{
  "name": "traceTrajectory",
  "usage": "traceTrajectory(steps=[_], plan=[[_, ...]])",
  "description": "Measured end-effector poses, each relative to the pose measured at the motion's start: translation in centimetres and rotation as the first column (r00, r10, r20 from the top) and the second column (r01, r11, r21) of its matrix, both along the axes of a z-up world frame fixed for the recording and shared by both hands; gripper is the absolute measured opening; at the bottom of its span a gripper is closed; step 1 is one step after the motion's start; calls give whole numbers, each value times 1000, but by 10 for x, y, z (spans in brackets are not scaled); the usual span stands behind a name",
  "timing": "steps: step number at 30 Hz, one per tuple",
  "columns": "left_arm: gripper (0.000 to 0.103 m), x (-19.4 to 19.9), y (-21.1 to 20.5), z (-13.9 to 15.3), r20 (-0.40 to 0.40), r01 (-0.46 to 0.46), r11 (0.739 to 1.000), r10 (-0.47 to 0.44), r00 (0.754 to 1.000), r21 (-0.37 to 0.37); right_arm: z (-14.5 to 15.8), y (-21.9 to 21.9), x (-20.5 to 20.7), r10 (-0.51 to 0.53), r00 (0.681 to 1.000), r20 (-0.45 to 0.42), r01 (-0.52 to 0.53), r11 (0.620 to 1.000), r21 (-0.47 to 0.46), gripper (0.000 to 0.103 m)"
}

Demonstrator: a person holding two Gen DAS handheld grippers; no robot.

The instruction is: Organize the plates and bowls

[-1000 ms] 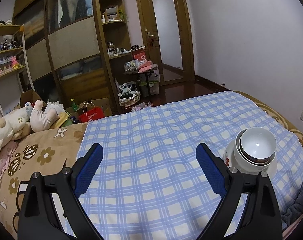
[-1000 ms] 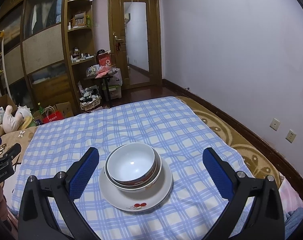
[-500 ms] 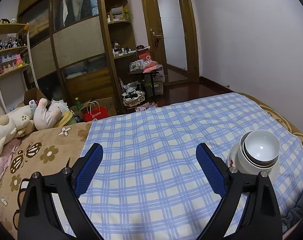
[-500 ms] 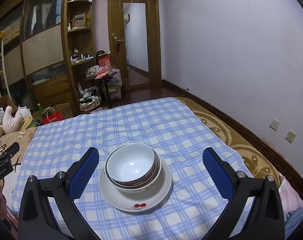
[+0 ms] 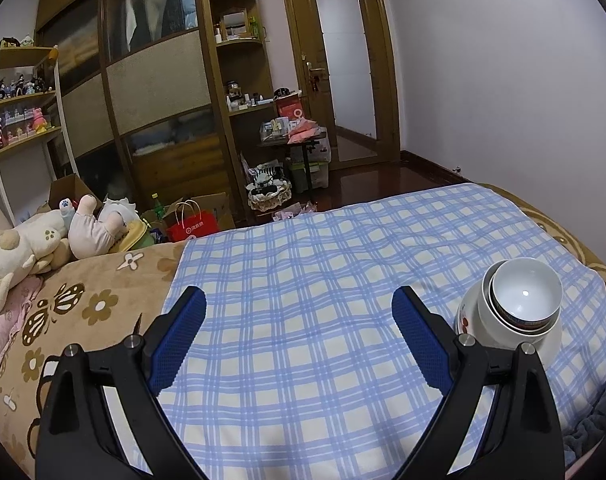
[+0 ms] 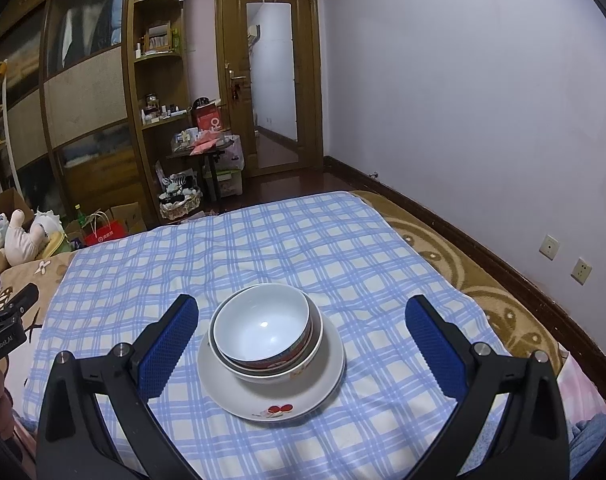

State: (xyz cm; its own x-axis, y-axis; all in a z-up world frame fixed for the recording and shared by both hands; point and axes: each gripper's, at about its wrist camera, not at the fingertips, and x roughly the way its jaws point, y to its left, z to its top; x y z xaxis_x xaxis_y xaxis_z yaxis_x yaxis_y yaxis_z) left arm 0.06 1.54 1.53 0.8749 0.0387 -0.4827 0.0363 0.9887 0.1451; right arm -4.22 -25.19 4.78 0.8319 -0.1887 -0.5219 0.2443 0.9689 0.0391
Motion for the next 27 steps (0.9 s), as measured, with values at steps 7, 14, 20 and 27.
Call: traceTrajectory(steps=[7, 14, 20, 27], plan=[[93, 0, 1, -2, 3, -2, 1000, 2, 1000, 6, -1, 0, 0, -3, 1000, -3, 3, 1000, 2, 103], [93, 0, 2, -1, -1, -4, 1000, 4, 1000, 8, -3, -1, 0, -2, 1000, -9, 2, 1000, 4, 103], [93, 0, 2, 0, 0, -1, 1000, 1, 1000, 9, -4, -2, 0, -7, 1000, -12, 7, 1000, 2, 103], [93, -1, 2, 2, 3, -5, 1000, 5, 1000, 14, -4, -2, 1, -4, 1000, -12, 4, 1000, 4, 103]])
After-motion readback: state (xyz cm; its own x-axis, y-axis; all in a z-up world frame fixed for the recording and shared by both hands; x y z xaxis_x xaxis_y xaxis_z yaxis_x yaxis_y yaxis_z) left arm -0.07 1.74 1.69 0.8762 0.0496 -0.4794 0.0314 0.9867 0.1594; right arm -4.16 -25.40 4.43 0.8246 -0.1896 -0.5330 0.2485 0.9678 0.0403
